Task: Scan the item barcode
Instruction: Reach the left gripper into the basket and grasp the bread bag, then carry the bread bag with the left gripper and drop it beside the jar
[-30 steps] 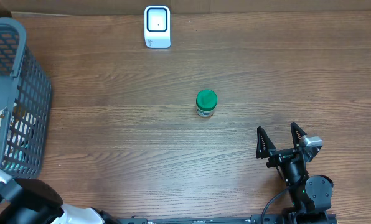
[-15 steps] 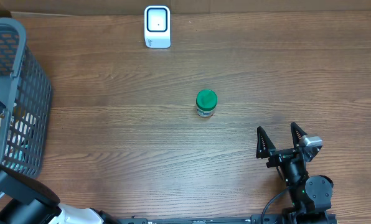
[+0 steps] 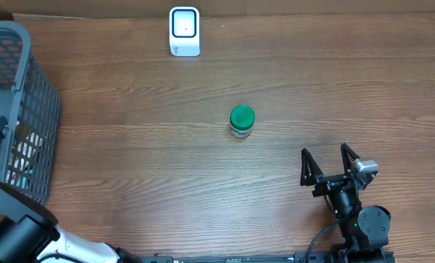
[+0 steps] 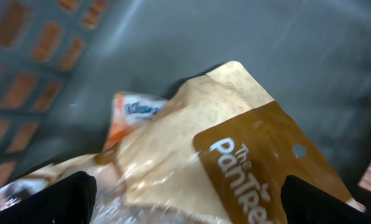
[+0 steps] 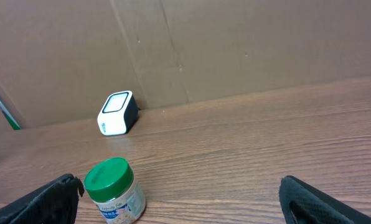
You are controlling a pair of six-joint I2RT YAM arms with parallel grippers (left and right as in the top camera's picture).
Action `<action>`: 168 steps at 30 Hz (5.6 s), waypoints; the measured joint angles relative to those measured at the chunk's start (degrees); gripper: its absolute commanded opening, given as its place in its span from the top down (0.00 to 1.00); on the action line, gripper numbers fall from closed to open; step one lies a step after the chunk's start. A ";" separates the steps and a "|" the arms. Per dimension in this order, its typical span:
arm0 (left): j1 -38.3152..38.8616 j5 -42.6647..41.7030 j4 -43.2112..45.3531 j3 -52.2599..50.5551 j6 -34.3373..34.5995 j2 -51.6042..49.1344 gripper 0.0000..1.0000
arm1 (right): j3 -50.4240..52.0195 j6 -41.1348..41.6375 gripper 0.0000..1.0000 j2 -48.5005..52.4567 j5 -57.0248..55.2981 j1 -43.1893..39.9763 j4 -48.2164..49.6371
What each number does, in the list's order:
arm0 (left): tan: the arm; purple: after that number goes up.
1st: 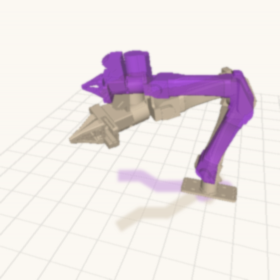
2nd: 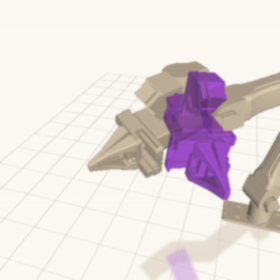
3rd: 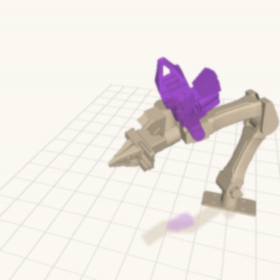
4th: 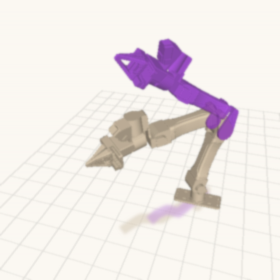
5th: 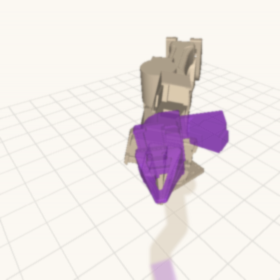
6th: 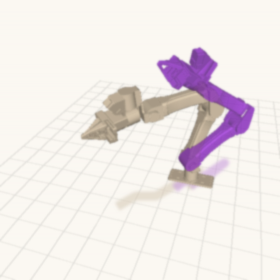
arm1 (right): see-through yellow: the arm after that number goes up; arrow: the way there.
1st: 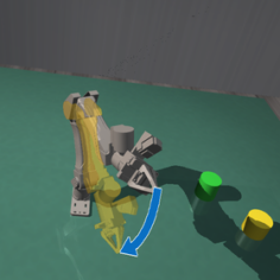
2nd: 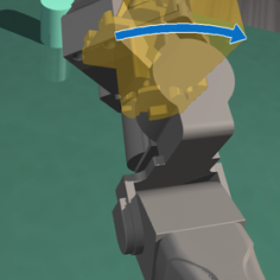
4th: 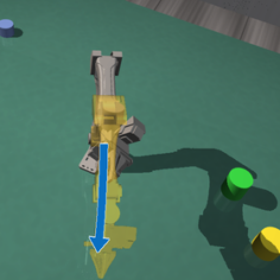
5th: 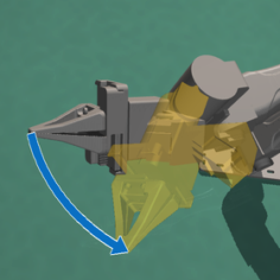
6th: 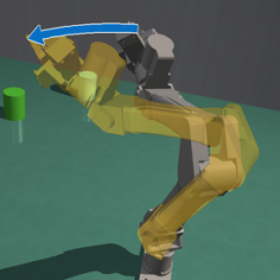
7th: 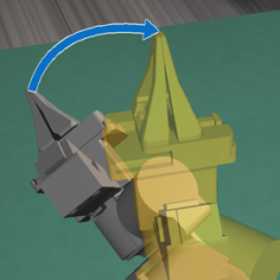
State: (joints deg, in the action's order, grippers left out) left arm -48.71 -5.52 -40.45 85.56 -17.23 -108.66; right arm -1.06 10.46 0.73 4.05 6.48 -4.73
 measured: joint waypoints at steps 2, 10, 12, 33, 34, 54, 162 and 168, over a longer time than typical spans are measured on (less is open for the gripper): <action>0.83 0.00 0.68 0.00 -0.94 -1.14 0.02 | 0.00 0.00 0.00 0.00 -0.02 0.00 0.00; 3.26 -0.02 1.33 -0.04 -2.40 -3.85 0.01 | 0.00 -0.02 0.00 0.00 0.00 0.00 0.00; 3.26 0.00 1.27 -0.04 -2.49 -4.09 0.03 | 0.00 0.00 0.00 0.00 -0.02 0.00 0.00; 3.32 5.22 -2.58 -0.04 8.52 -5.97 0.96 | 0.00 0.00 0.00 0.00 -0.02 0.00 -0.02; 3.30 5.55 -2.58 -0.04 8.59 -5.99 0.96 | 0.00 0.00 0.00 0.00 0.00 0.00 -0.02; 3.30 5.77 -23.50 29.70 19.50 -7.58 0.96 | 0.00 0.00 0.00 0.00 -0.02 0.00 0.00; 38.69 -2.91 -38.25 38.40 28.83 16.63 0.32 | 0.00 0.02 0.00 0.00 0.00 0.00 -0.02; 26.10 -2.86 -40.26 40.61 27.50 16.83 0.32 | 0.00 0.02 0.00 0.00 -0.02 -0.02 0.02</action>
State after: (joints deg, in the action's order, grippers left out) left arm -22.61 -8.38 -80.71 126.17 10.26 -91.83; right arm -1.06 10.48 0.73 4.03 6.46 -4.71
